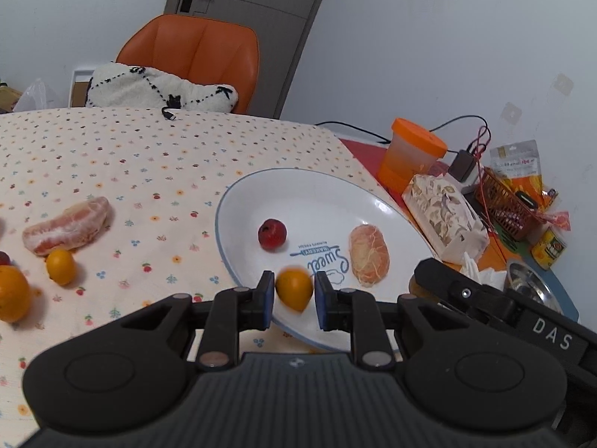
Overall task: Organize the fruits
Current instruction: 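Carry kiwi and tangerine onto the white plate and open both grippers, then move both open grippers back toward the remaining fruits, left nearing a kiwi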
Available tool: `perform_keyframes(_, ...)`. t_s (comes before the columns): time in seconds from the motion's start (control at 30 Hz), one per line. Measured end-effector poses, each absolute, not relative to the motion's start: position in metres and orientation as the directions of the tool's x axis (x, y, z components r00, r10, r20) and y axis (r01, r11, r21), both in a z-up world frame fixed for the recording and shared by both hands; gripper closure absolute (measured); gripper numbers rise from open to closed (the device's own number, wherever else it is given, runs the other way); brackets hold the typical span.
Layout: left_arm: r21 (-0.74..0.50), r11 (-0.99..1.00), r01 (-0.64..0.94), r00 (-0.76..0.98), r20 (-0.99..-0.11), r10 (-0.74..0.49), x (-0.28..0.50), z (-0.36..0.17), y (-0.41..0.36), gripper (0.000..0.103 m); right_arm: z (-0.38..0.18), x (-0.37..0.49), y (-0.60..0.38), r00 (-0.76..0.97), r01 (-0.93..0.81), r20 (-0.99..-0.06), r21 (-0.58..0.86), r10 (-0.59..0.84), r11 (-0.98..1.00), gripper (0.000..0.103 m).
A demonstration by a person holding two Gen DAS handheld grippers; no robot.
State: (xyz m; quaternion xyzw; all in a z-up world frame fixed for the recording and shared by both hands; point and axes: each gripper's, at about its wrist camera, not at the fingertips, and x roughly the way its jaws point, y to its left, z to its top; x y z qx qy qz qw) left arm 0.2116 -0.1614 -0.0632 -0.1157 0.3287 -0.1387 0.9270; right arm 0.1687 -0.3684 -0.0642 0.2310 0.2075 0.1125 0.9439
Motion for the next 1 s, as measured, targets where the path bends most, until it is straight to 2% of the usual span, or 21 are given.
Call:
perform_keyframes(0.3,-0.304,0.938,0.169,0.762,-0.564,-0.319,0.21,-0.055,-0.151,0.077,-0.069,0.177,-0.358,0.871,-0.138,-0.354,0.487,0.34,0.862,0.077)
perform_keyframes(0.43,-0.298,0.947,0.122,0.777,-0.565,-0.278,0.206,-0.048,-0.135,0.073,-0.069,0.177,-0.351,0.867,-0.151,-0.356,0.481,0.349,0.864,0.072)
perform_keyframes(0.53,-0.299,0.95,0.092,0.783,-0.567,-0.254,0.201,-0.043,-0.121,0.062,-0.068,0.177,-0.345,0.868,-0.146,-0.362,0.468,0.34,0.871,0.07)
perform_keyframes(0.6,-0.28,0.956,0.082,0.792,-0.564,-0.233,0.197,-0.04,-0.114,0.047,-0.067,0.175,-0.342,0.866,-0.145,-0.366,0.469,0.342,0.871,0.07)
perform_keyframes(0.77,-0.262,0.963,0.063,0.812,-0.547,-0.203,0.189,-0.036,-0.098,0.022,-0.064,0.17,-0.339,0.868,-0.139,-0.369,0.461,0.332,0.876,0.058)
perform_keyframes(0.87,-0.242,0.969,0.049,0.823,-0.539,-0.176,0.184,-0.034,-0.091,0.017,-0.062,0.169,-0.337,0.865,-0.145,-0.372,0.455,0.335,0.879,0.053)
perform_keyframes(1.0,-0.221,0.975,0.036,0.828,-0.54,-0.153,0.179,-0.033,-0.079,0.014,-0.059,0.167,-0.334,0.869,-0.148,-0.367,0.449,0.333,0.881,0.047)
